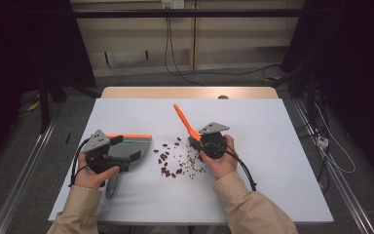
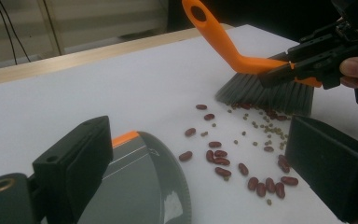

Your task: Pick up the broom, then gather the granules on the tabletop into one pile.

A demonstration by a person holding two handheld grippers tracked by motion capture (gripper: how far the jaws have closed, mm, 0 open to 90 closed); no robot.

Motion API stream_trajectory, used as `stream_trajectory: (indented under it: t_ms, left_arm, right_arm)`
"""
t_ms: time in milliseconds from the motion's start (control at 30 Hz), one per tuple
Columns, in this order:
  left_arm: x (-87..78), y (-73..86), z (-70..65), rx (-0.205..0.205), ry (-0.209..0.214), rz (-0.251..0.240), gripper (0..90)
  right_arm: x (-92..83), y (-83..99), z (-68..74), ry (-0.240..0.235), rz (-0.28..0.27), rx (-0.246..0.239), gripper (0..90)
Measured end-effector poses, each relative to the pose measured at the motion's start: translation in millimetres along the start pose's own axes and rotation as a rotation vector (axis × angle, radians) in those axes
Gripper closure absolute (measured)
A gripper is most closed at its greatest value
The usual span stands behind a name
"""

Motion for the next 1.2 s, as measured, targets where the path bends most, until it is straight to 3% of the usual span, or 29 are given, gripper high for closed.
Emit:
stream_trajectory:
  t_ms: [567,867,1200]
  left_arm:
    - [-0.2,3.9,0.0,-0.005,0.002,0.008,7.3]
    - [-5.9,14.8,2.4,-0.05,0.001,0.005,6.6]
    - [-13.0,26.2,7.3,-0.067,-0.014,0.0,5.8]
  right_arm:
    - [1.6,-2.1,7.9,-0.028,-0.001,-0.003,71.3]
    - [0.8,-2.3,8.6,-0.04,0.002,-0.006,71.3]
    - [-1.1,-3.0,10.6,-0.055,0.014,-0.017,71.3]
Point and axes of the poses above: each handheld gripper's, and its own axes: x roughly forward along the jaws, y roughly out of its underside, z roughly to its left, the point moved 5 cm from there along x, roughly forward along the jaws, and after that the axes turned 12 degrees about -z, right-handed, at the moved point
